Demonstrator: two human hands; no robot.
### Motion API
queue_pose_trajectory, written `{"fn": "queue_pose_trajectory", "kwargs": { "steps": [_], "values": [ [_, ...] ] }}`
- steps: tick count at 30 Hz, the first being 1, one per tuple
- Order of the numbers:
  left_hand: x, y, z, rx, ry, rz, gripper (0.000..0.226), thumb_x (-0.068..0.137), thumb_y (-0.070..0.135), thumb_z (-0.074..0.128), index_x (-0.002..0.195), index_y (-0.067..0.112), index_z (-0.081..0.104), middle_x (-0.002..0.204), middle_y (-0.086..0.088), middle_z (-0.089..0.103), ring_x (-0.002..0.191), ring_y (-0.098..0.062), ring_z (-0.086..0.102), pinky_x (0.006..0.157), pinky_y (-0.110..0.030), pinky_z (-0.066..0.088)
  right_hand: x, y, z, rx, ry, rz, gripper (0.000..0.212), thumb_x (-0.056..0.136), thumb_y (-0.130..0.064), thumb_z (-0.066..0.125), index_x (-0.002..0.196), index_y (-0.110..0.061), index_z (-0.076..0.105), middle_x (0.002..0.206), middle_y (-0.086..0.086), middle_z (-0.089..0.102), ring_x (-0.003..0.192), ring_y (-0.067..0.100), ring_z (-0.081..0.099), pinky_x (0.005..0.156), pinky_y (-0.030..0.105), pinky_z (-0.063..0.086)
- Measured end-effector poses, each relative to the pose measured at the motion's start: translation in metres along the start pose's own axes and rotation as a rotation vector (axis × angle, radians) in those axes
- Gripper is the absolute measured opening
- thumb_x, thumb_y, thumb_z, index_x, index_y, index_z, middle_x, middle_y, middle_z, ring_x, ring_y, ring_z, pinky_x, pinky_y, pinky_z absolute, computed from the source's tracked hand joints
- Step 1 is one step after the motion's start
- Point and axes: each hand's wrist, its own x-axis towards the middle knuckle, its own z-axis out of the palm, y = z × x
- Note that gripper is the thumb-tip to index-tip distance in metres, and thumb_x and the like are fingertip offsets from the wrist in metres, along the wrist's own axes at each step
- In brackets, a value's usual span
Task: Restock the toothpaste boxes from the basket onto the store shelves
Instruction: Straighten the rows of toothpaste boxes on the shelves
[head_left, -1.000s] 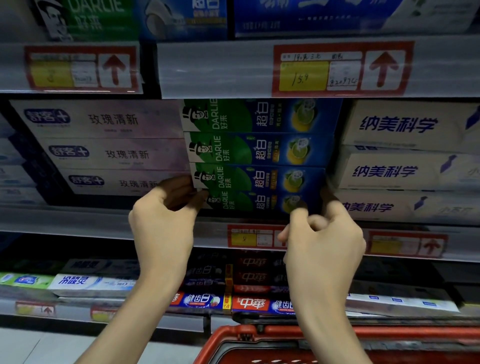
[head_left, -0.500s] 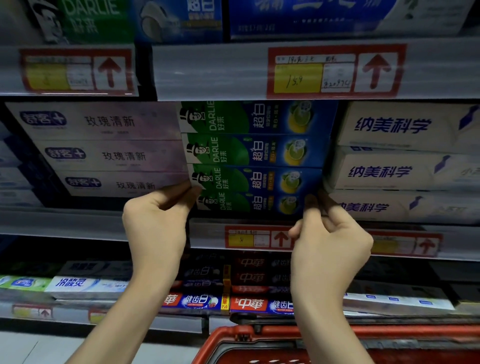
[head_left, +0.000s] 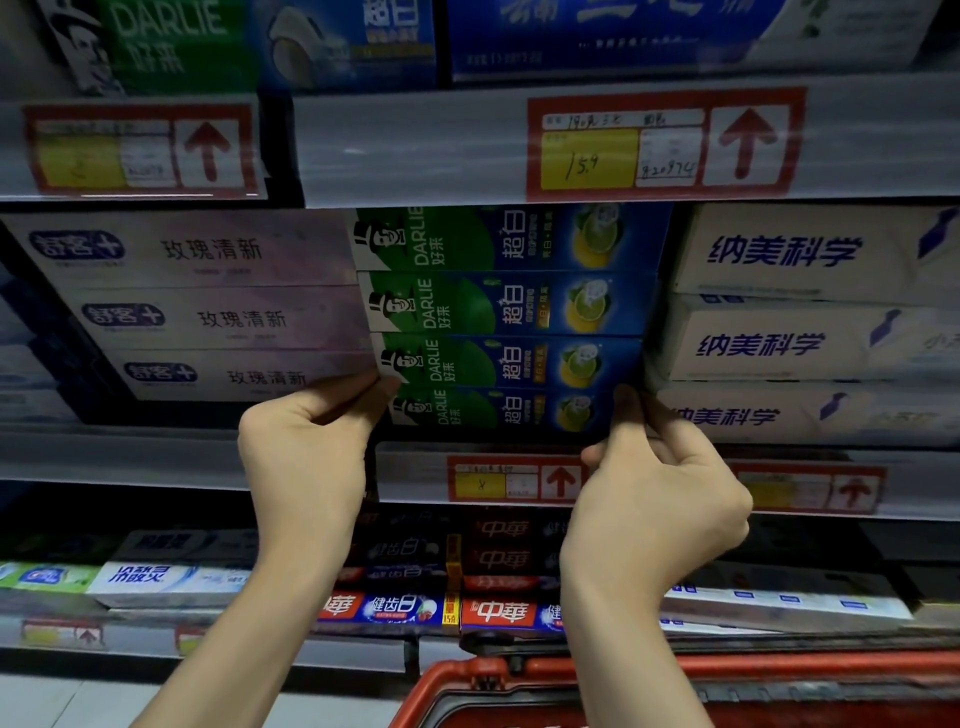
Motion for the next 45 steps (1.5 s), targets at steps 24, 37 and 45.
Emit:
{"fn": "queue_pose_trajectory", "kwargs": {
  "steps": [24, 37, 45],
  "values": [
    [-0.003, 0.022, -0.001, 0.006, -0.022, 0.056, 0.028, 0.093, 0.014, 0.076, 0.118, 0.026, 0.077, 0.102, 0.024, 0.077, 0.101, 0.005, 0.071, 0.089, -0.011, 0.052, 0.003, -0.015, -0.015, -0.053, -0.090, -0.327, 0.008, 0.095, -0.030, 0.069, 0.099, -0.026, 0.074, 0.056, -0.008, 0.065, 0.054, 0.010, 0.061, 0.076, 0.011, 0.046],
    [0.016, 0.032, 0.007, -0.120, 0.058, -0.008, 0.019, 0.086, 0.014, 0.083, 0.101, 0.026, 0.081, 0.090, 0.019, 0.079, 0.091, 0.005, 0.072, 0.083, -0.010, 0.053, 0.025, -0.032, -0.006, -0.157, -0.221, -0.263, 0.031, 0.096, -0.031, 0.072, 0.068, -0.025, 0.061, 0.053, -0.006, 0.060, 0.055, 0.024, 0.061, 0.068, 0.044, 0.056],
    [0.015, 0.031, 0.007, -0.118, 0.064, -0.032, 0.020, 0.085, 0.014, 0.083, 0.102, 0.026, 0.081, 0.091, 0.017, 0.079, 0.093, 0.002, 0.073, 0.085, -0.012, 0.054, 0.031, -0.025, -0.008, -0.140, -0.225, -0.250, 0.036, 0.094, -0.024, 0.073, 0.062, -0.024, 0.056, 0.050, -0.006, 0.058, 0.051, 0.021, 0.058, 0.064, 0.041, 0.056]
  ]
}}
